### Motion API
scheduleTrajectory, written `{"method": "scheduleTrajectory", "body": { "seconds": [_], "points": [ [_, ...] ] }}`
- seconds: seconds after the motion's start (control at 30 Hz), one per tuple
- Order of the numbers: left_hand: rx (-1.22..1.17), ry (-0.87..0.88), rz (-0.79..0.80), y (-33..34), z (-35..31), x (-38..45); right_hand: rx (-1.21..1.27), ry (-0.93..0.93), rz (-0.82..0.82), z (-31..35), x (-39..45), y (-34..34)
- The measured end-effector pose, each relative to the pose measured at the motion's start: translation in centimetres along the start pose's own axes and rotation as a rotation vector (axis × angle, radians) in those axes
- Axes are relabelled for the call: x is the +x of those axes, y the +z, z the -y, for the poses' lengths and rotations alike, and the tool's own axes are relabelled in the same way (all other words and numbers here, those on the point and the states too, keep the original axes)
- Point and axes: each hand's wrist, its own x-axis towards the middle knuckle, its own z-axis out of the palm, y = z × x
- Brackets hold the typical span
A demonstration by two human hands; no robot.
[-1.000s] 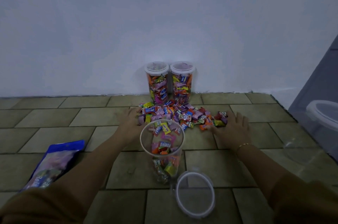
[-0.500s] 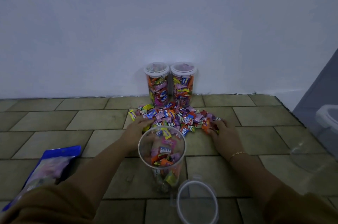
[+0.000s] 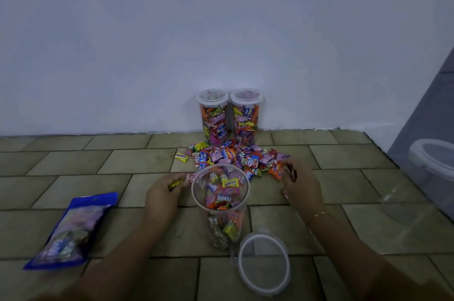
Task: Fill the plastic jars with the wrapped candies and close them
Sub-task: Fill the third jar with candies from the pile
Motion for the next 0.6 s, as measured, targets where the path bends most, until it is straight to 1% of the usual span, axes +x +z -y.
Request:
{"method": "scheduleTrajectory", "body": {
  "seconds": [0.1, 0.2, 0.27, 0.33, 0.4, 0.47, 0.53, 0.6],
  "points": [
    [-0.092, -0.087, -0.081, -0.4, -0.2, -0.7, 0.112, -0.023, -0.024, 2.9, 0.0, -0.9],
    [-0.203, -0.165, -0.136, -0.8, -1.0, -1.2, 0.220, -0.093, -0.067, 6.0, -0.4, -1.8],
    [-0.348, -0.213, -0.175, -1.3, -1.7, -1.4, 0.296, -0.129, -0.055, 7.9, -0.7, -2.3],
    [-0.547, -0.234, -0.225, -2.0, -3.3, -1.8, 0.366, -0.160, -0.010, 9.5, -1.1, -2.5],
    [-0.702, -0.198, -0.284, -2.6, -5.4, -2.4, 0.443, -0.185, 0.027, 10.7, -1.5, -2.7],
    [-0.763, -0.130, -0.307, -3.2, -7.8, -3.4, 0.505, -0.206, 0.046, 11.9, -2.0, -2.8],
    [-0.802, -0.061, -0.286, -3.7, -9.7, -4.3, 0.545, -0.217, 0.066, 12.7, -2.5, -2.8],
    [-0.796, 0.005, -0.224, -3.9, -11.3, -5.1, 0.577, -0.222, 0.095, 13.3, -3.0, -2.5]
  ]
}}
